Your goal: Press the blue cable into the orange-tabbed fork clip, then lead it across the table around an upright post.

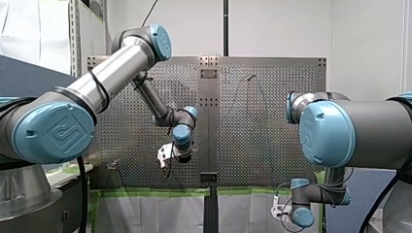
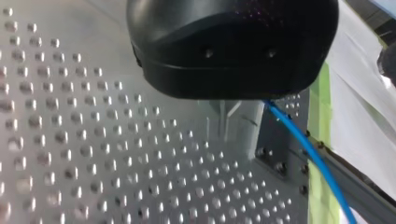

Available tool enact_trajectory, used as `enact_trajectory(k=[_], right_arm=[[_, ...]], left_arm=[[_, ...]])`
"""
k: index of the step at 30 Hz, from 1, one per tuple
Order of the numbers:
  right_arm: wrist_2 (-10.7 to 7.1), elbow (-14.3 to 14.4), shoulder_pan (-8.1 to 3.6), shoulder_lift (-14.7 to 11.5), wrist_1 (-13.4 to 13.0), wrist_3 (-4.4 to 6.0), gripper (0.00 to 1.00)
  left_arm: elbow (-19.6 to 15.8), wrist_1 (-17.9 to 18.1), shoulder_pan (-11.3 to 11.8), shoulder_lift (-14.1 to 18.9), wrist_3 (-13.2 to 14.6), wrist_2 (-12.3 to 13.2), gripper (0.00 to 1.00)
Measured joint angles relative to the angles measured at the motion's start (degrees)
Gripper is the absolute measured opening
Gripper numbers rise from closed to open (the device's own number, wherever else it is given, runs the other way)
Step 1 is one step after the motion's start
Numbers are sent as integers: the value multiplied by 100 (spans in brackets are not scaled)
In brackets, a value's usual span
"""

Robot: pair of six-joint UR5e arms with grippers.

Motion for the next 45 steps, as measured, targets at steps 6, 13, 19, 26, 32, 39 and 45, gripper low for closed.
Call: enact_trajectory(k=[6, 13, 19, 26, 32, 39, 45], right_arm=[[0, -10, -10, 3, 0, 2, 0], [0, -12, -18, 4, -16, 9, 0], [0, -20, -32, 4, -29, 11, 0], [8, -55, -59, 2, -20, 14, 0], [55, -97, -129, -3, 4, 34, 0], [40, -108, -170, -1, 8, 34, 0], [-146, -119, -188, -22, 15, -8, 0]], left_arm=[[-264, 264, 213, -3, -59, 218, 0], [-591, 590, 292, -2, -73, 255, 0], [-896, 895, 299, -1, -73, 281, 0], [-1202, 1204, 304, -1, 42, 287, 0], [-1517, 1517, 327, -3, 119, 292, 0], [-1806, 1674, 371, -5, 265, 303, 0], [-1839, 1697, 391, -6, 364, 354, 0]])
